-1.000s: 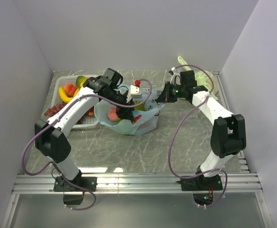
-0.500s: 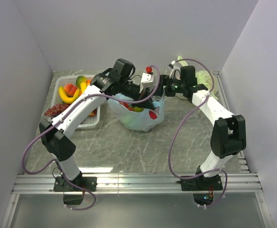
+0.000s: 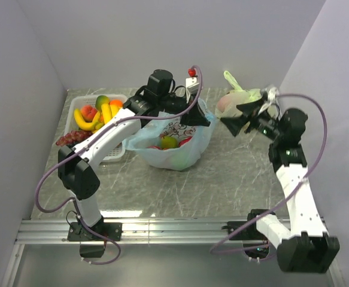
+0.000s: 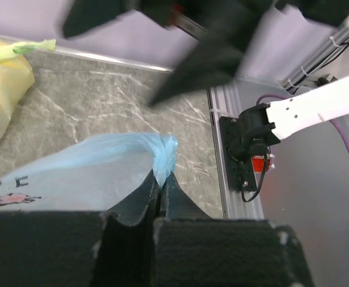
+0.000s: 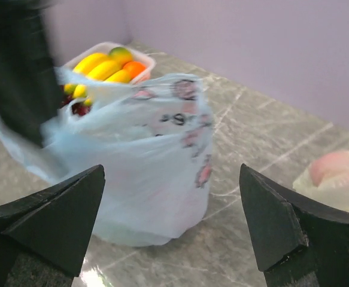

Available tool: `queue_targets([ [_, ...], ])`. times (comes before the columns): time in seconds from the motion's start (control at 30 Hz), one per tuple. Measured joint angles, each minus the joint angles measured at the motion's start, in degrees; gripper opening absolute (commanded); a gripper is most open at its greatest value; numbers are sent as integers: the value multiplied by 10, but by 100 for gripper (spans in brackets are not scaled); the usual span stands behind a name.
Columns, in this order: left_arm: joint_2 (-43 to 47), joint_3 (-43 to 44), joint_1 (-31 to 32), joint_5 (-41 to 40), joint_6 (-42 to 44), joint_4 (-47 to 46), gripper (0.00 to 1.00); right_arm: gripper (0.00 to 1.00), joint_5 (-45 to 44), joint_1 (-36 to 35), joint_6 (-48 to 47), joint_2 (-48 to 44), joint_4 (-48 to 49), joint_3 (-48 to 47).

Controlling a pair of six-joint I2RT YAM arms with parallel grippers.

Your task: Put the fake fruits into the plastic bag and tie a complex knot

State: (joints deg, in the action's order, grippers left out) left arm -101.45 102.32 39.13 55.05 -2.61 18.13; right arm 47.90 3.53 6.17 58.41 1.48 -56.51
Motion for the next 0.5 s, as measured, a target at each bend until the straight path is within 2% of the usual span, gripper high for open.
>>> queue_targets([
  [0.07, -12, 4, 0, 0, -5, -2, 0, 100, 11, -14, -21, -45, 43, 57],
  [0.17, -23, 6, 0, 0, -11, 2, 0, 100, 14, -47, -63, -62, 73, 97],
  [0.5, -24, 9, 0, 12, -10, 3, 0, 99, 10, -169, -159, 16, 153, 101],
])
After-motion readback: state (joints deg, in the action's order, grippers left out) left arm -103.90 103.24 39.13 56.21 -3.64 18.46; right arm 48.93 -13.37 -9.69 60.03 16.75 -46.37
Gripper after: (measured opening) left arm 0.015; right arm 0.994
